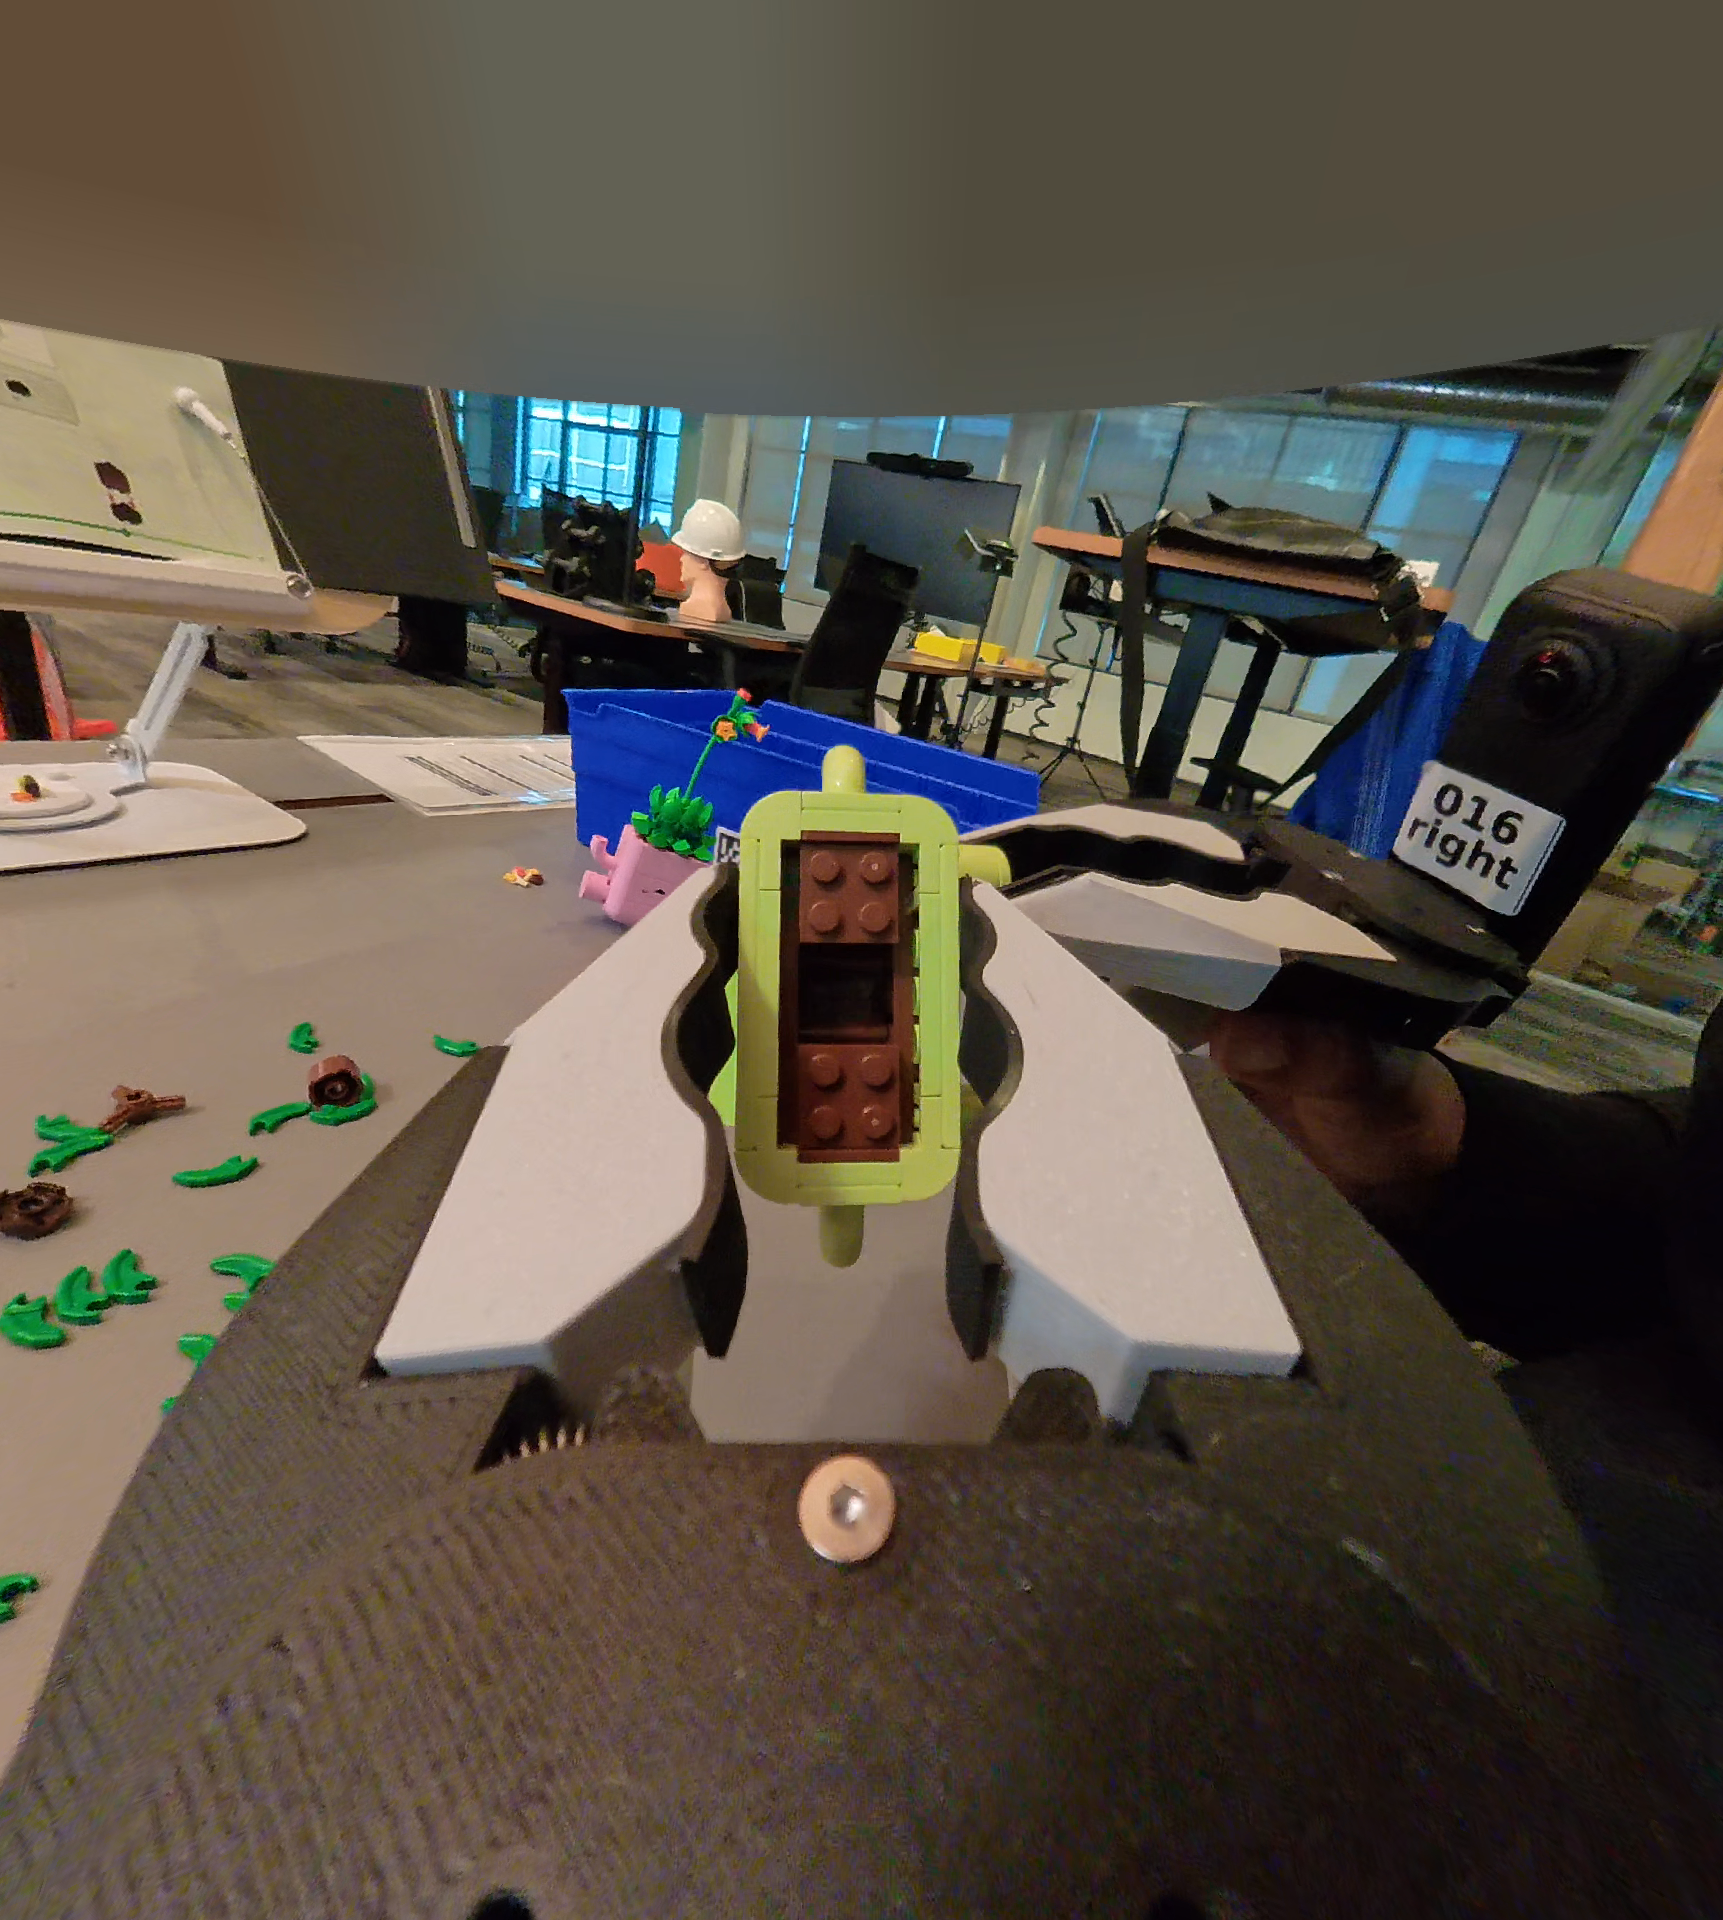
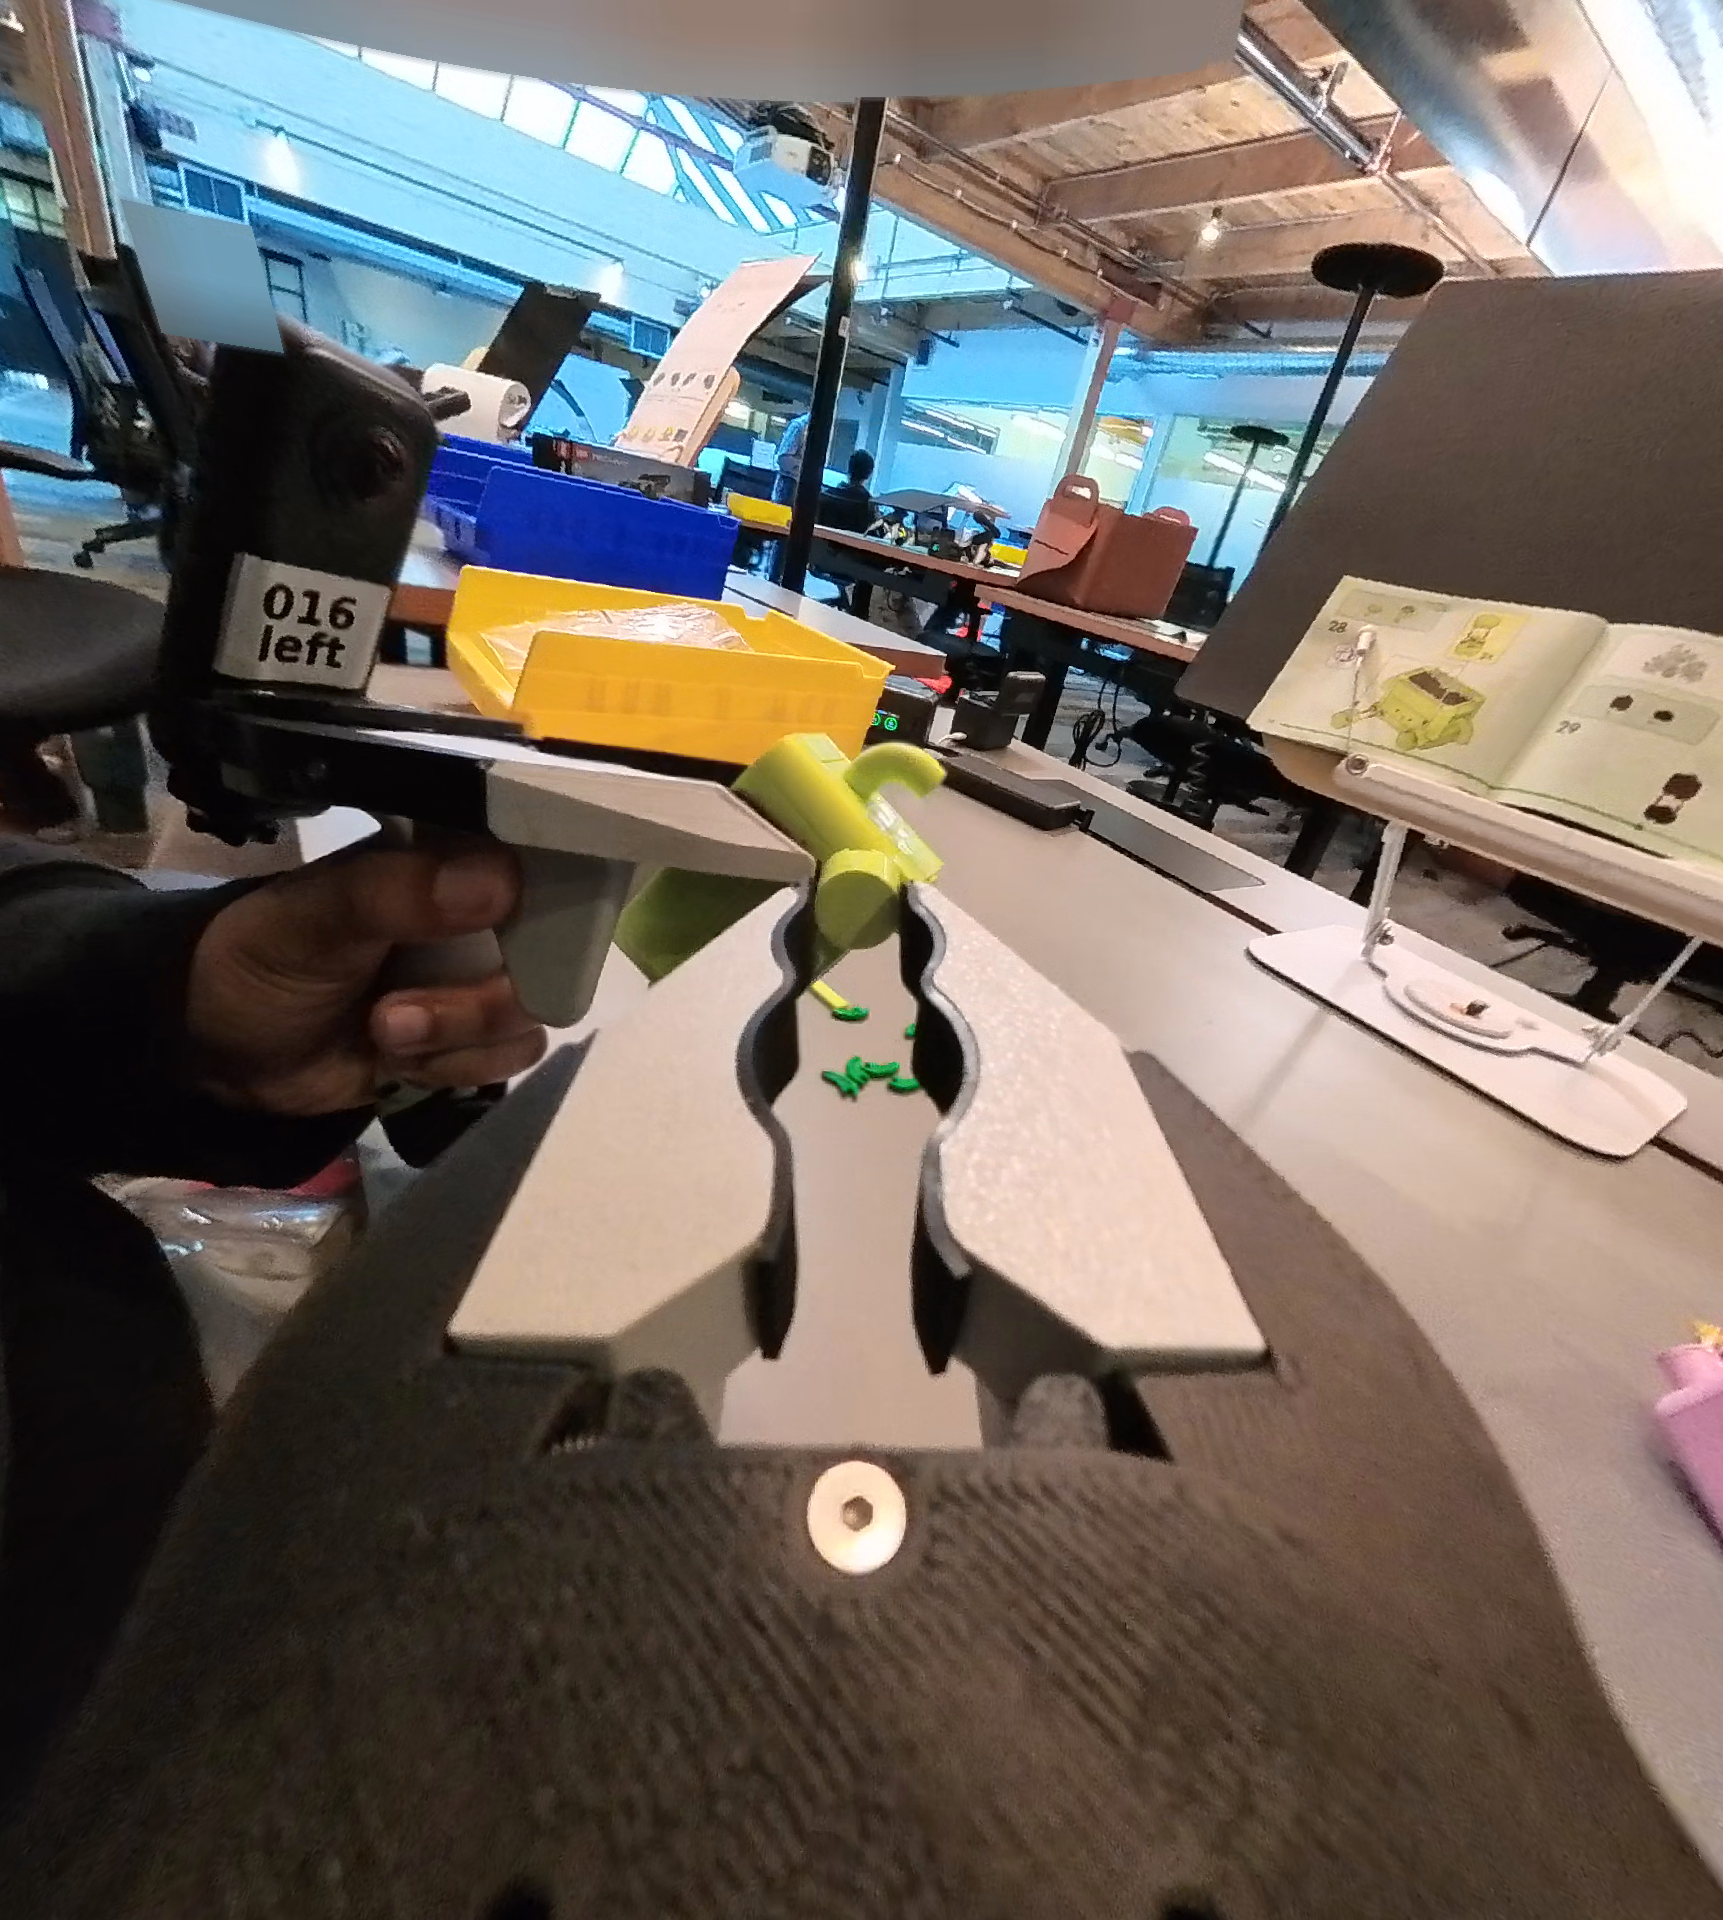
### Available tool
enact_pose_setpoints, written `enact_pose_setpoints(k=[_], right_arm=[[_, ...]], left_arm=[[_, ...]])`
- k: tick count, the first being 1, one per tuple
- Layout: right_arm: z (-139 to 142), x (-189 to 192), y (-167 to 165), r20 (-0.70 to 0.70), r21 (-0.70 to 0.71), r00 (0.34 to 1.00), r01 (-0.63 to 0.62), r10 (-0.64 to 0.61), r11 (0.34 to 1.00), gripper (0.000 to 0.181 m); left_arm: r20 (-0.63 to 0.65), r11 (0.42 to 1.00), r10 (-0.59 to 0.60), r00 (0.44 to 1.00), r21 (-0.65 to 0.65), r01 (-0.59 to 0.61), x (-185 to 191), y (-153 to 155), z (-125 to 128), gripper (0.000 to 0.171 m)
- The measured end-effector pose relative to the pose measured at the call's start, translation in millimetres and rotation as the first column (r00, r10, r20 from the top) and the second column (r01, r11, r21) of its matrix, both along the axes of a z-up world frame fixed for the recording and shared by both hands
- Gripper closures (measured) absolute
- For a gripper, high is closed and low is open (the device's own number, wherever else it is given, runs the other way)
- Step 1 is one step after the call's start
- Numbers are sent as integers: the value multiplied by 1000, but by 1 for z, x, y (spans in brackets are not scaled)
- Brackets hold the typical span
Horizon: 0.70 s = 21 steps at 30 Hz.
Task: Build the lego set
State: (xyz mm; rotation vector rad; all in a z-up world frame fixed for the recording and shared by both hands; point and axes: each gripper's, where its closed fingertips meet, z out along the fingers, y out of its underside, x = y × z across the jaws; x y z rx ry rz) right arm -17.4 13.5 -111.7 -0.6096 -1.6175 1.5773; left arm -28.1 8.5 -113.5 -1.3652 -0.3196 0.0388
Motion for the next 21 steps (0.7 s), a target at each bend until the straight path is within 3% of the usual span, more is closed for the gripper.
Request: enact_pose_setpoints(k=[13,21], right_arm=[[-6,-3,0,64,-51,998,19,-16,998,168],[-6,-6,1,111,-235,993,61,-35,970,167]], left_arm=[[40,1000,-9,999,-12,9,-1,0,-4,134],[50,1000,22,999,2,-22,-4,-1,-2,133]])
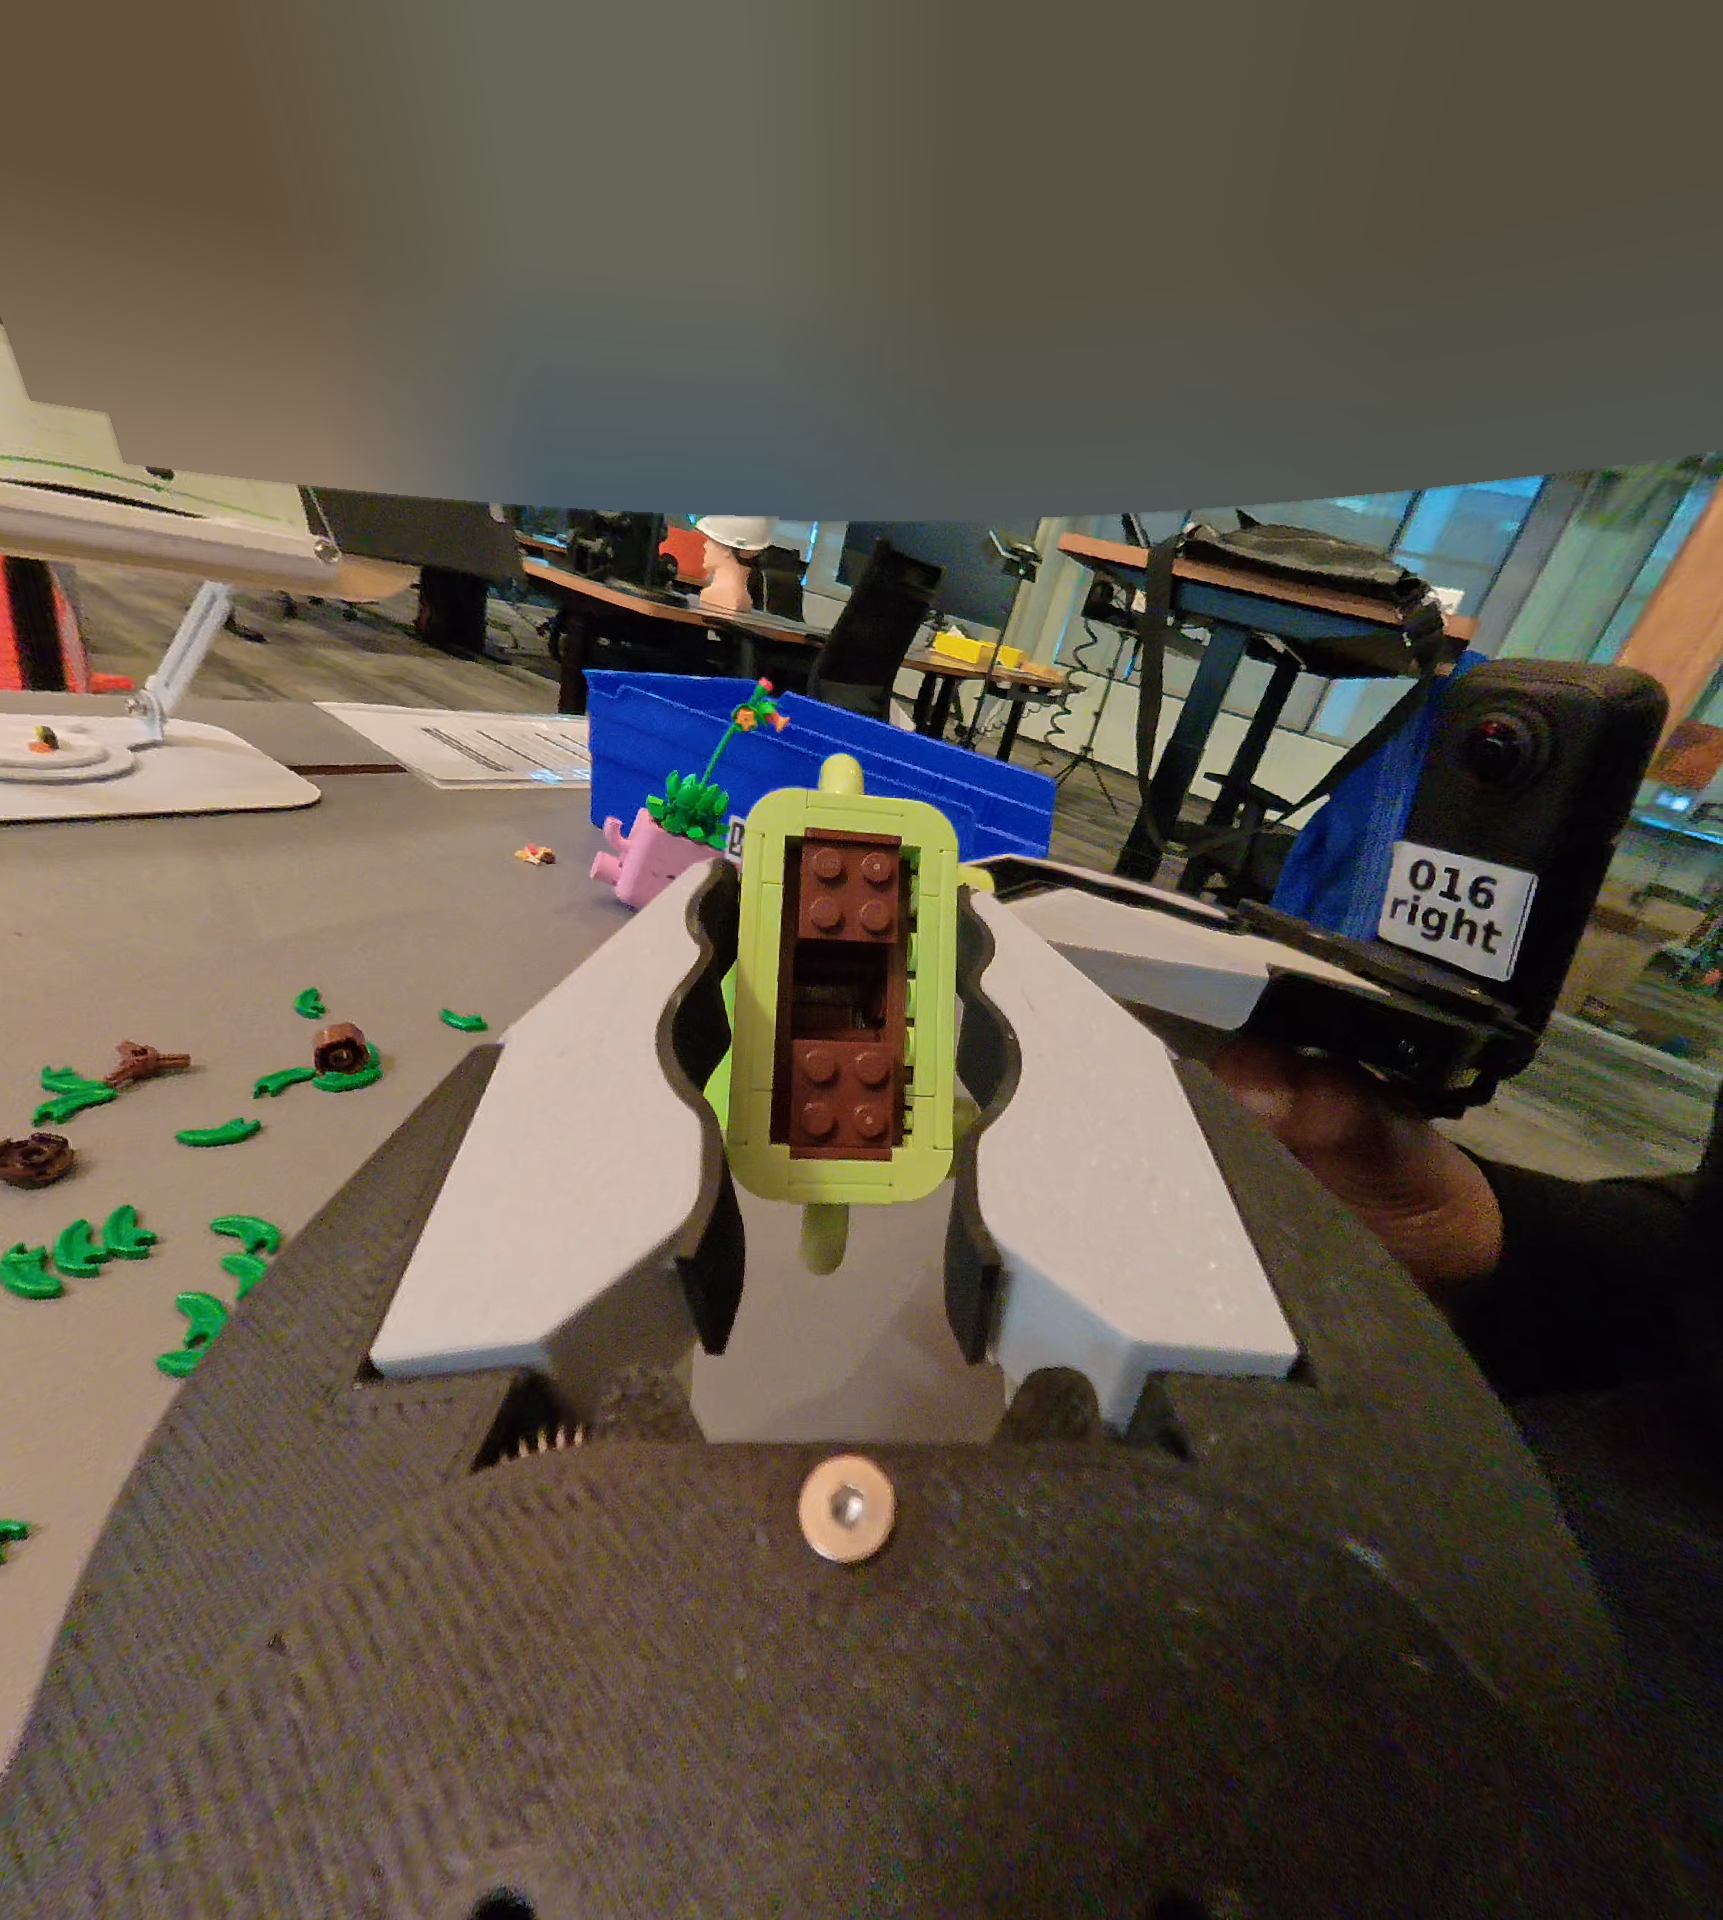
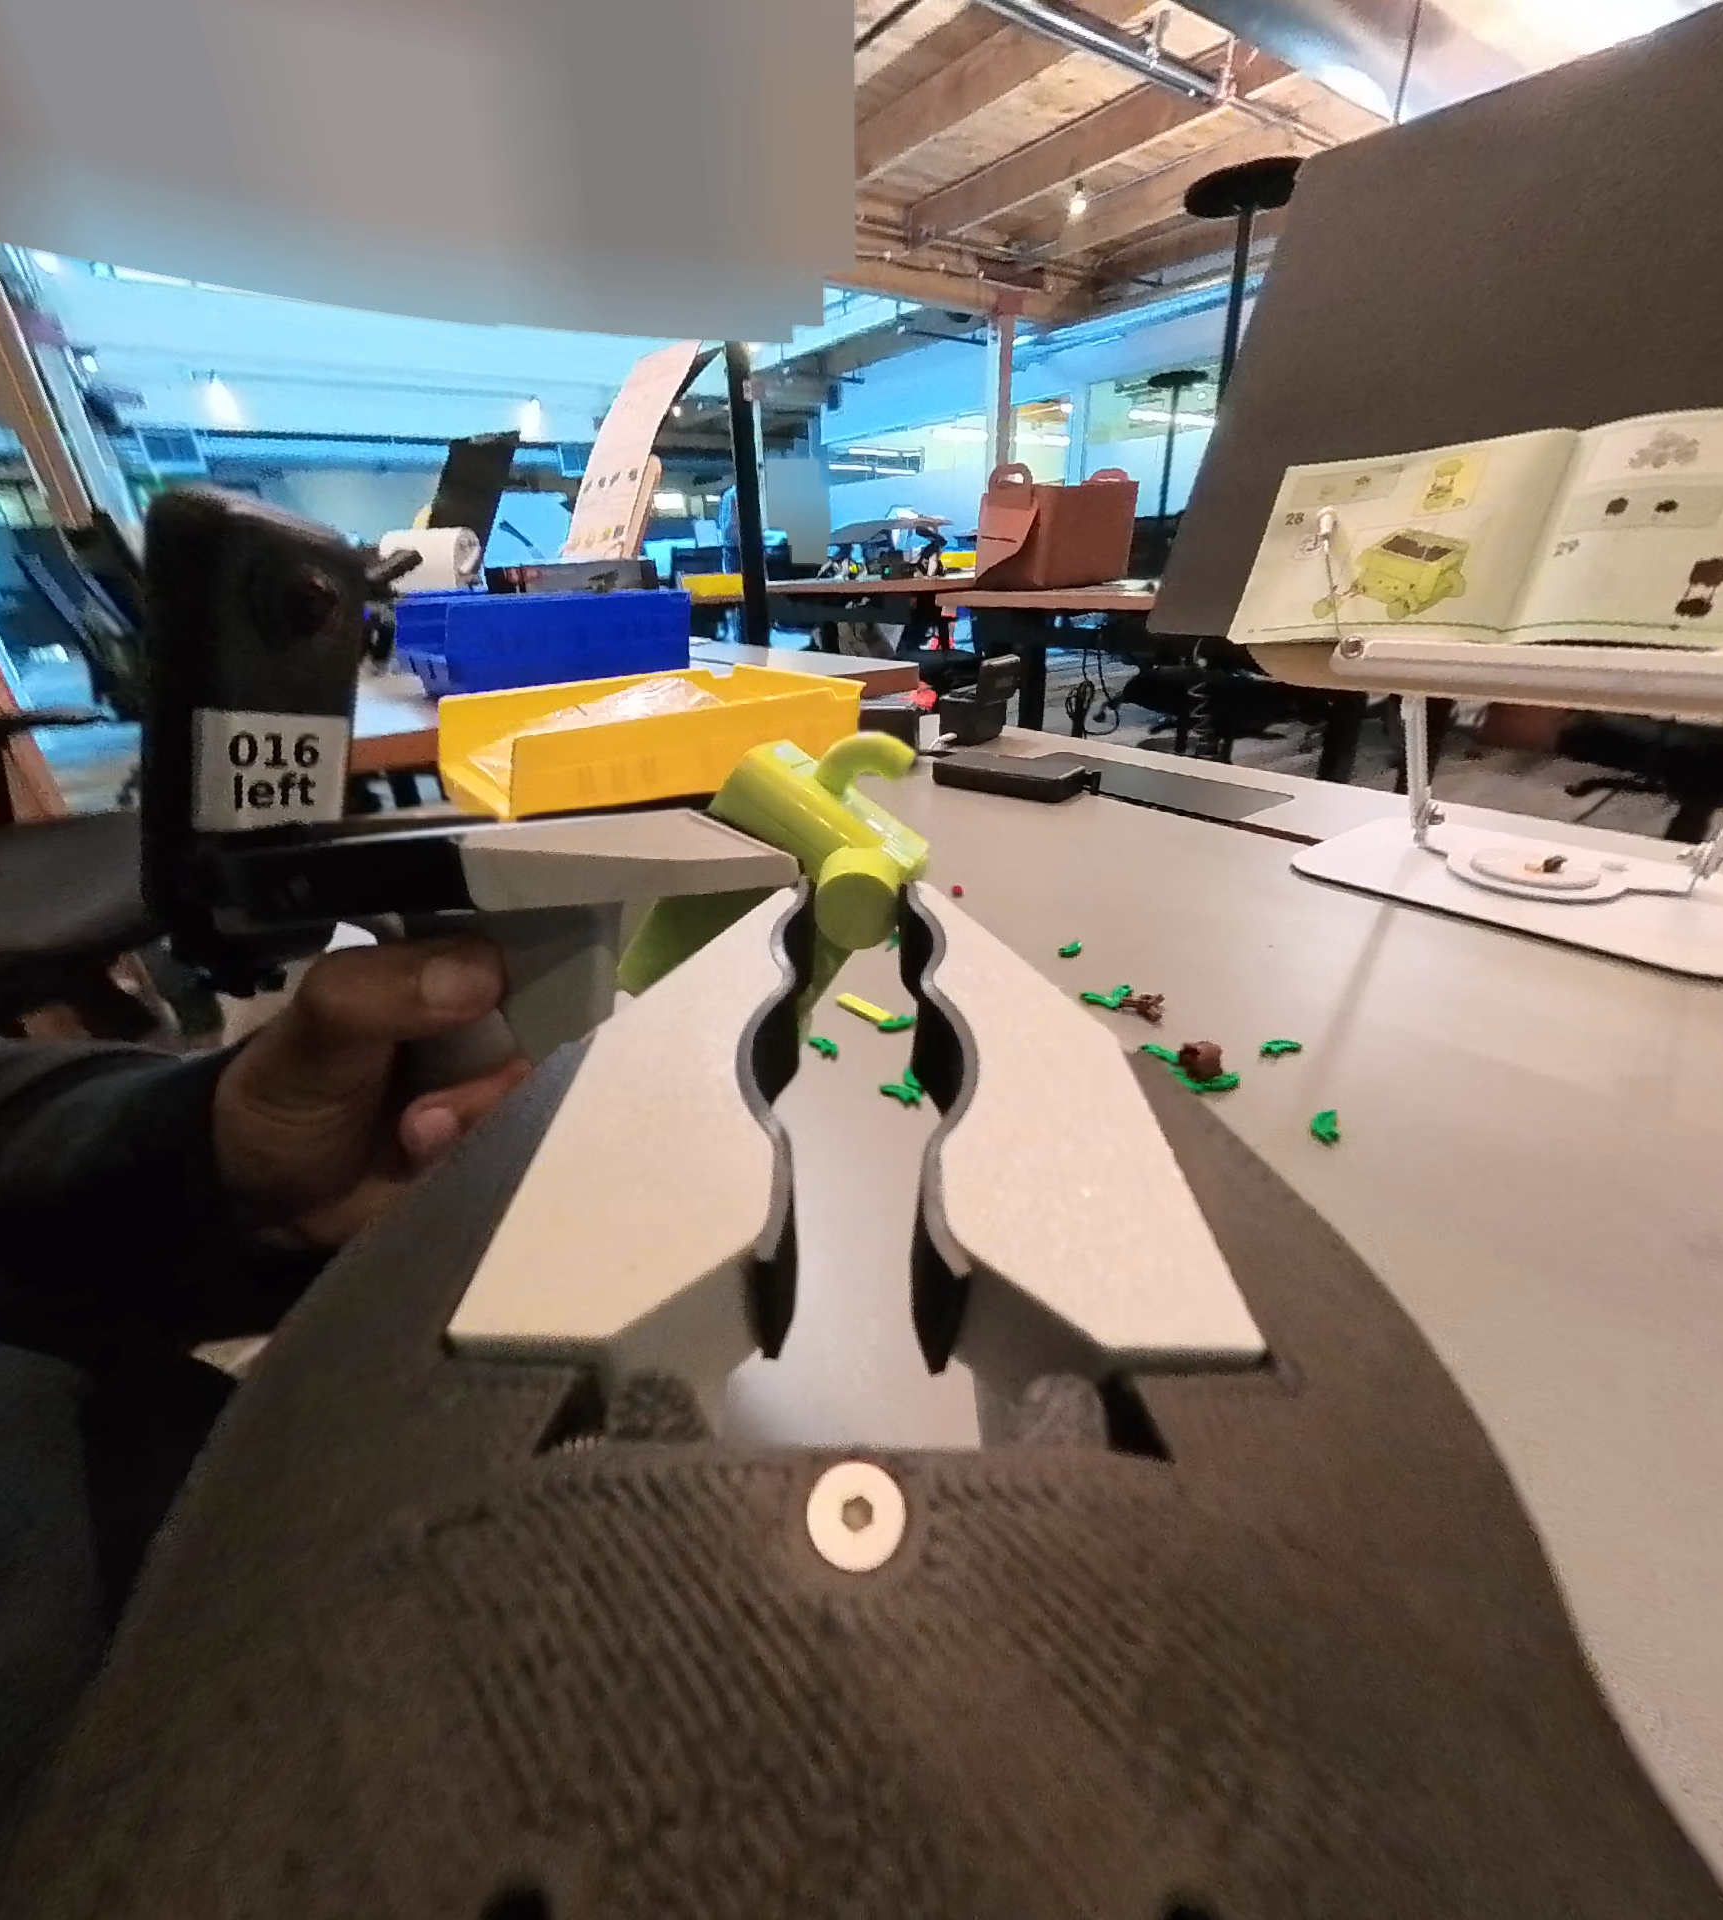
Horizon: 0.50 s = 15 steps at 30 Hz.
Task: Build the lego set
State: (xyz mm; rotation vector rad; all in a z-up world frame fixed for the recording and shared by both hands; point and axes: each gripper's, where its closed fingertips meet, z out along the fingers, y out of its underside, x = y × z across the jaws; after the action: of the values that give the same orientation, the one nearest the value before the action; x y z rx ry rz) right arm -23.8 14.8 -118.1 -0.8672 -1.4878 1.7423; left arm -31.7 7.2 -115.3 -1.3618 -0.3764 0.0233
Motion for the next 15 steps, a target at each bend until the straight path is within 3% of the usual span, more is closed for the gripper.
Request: enact_pose_setpoints(k=[3,15], right_arm=[[-1,-1,1,28,-49,1000,-1,3,999,167],[-6,-2,4,151,54,988,-27,18,998,167]], left_arm=[[-15,1000,19,1000,-10,-19,-1,1,0,133],[-21,998,24,999,-63,-25,-1,5,-6,132]])
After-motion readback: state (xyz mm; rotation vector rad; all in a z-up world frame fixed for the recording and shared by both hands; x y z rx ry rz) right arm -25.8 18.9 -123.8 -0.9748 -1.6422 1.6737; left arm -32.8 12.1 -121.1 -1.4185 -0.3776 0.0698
